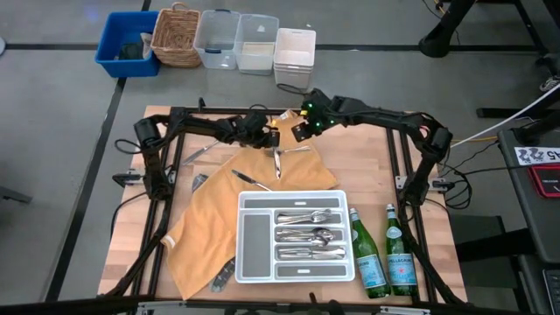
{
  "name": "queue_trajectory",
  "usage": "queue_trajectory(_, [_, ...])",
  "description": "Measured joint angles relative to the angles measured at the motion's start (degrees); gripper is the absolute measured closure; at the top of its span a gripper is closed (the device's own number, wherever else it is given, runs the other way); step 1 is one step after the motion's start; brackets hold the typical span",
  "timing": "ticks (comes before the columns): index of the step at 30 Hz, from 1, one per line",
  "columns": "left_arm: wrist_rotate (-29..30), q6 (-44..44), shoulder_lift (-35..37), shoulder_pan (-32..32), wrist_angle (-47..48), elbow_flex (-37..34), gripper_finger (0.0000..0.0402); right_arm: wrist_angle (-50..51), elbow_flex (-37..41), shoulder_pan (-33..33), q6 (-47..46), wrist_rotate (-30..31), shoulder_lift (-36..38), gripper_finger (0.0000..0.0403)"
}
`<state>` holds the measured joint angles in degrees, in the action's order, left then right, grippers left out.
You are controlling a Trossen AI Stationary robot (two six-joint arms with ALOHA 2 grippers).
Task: Sort silverware
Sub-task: Put the silver table knife into the white silverware tray
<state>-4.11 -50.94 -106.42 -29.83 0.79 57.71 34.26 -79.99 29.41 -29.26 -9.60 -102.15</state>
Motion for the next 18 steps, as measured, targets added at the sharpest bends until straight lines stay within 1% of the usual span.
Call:
queue_trajectory(6, [-3.0, -4.2, -1.1, -0.3, -0.5, 0.0, 0.0314, 0.2, 0.0, -0.1, 2.9, -0.5, 0.0, 0.0302])
queue_trajectory(15, [-2.9, -7.0, -1.1, 1.1, -1.8, 0.0, 0.0314, 0.2, 0.0, -0.1, 6.3, -0.5, 0.0, 0.0302])
queue_trajectory(18, [-2.0, -7.5, -1.1, 1.1, -1.7, 0.0, 0.0314, 0.1, 0.0, -0.1, 7.1, -0.5, 0.0, 0.0302])
